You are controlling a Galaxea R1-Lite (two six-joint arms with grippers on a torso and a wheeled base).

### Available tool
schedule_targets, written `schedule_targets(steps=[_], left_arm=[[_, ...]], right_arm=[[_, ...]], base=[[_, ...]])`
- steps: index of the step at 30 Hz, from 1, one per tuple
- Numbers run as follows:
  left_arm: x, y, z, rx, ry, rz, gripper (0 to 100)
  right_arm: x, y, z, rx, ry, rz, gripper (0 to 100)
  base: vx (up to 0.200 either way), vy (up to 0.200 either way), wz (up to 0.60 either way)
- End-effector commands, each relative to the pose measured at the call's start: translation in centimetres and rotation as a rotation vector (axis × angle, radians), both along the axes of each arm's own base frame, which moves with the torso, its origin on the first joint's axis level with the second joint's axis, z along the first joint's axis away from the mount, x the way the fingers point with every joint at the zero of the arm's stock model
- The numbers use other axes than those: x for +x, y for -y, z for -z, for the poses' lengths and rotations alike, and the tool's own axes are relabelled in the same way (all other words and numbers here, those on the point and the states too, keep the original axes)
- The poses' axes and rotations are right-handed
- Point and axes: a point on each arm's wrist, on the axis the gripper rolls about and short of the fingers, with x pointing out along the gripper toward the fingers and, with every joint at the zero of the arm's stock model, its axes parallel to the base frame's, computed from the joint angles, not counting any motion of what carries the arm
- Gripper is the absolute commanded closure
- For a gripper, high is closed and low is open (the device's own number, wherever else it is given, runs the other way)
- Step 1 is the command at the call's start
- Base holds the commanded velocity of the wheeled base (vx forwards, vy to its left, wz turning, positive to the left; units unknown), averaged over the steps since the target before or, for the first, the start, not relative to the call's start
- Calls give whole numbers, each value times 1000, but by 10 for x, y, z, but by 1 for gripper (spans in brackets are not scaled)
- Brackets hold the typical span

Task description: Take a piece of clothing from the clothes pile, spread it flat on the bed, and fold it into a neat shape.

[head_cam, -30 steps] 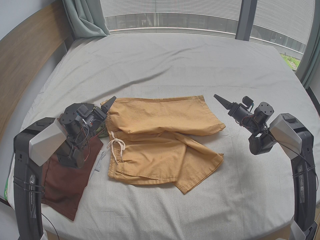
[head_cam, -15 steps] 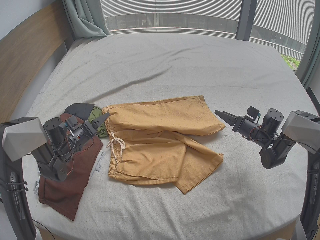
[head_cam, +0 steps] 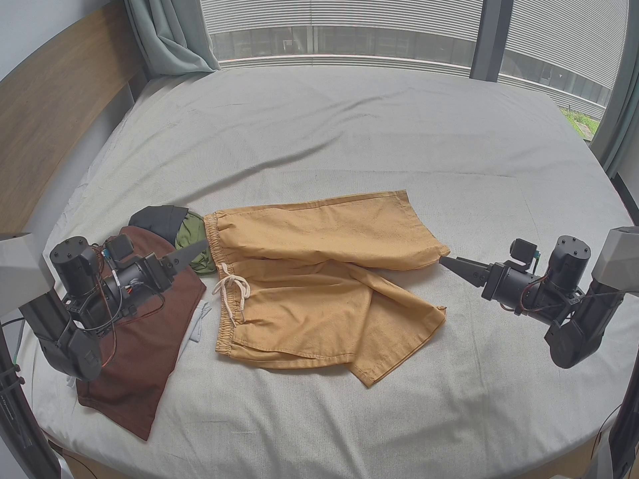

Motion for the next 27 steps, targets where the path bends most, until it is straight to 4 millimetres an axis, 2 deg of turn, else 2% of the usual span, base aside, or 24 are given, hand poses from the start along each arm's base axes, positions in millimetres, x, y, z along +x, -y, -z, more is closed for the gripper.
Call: schedule_targets(steps=[1, 7, 11, 15, 25, 27], left_arm=[[-13, -4, 1, 45, 7, 44, 0], [-18, -1, 4, 85, 21, 100, 0], [-30, 6, 17, 177, 32, 141, 0], [-28, 7, 29, 223, 29, 148, 0], [-31, 9, 28, 236, 37, 161, 0], [-31, 9, 28, 245, 46, 163, 0]], right_arm=[[-13, -3, -7, -5, 5, -15, 0], [-16, -1, -5, -9, -10, -9, 0], [-19, 1, 7, -48, -28, -11, 0], [-20, 1, 16, -68, -46, -10, 0], [-24, 4, 35, -77, -124, -4, 0], [-21, 4, 48, -83, -166, -4, 0]], base=[[0, 0, 0], [0, 0, 0], [0, 0, 0], [0, 0, 0], [0, 0, 0], [0, 0, 0]])
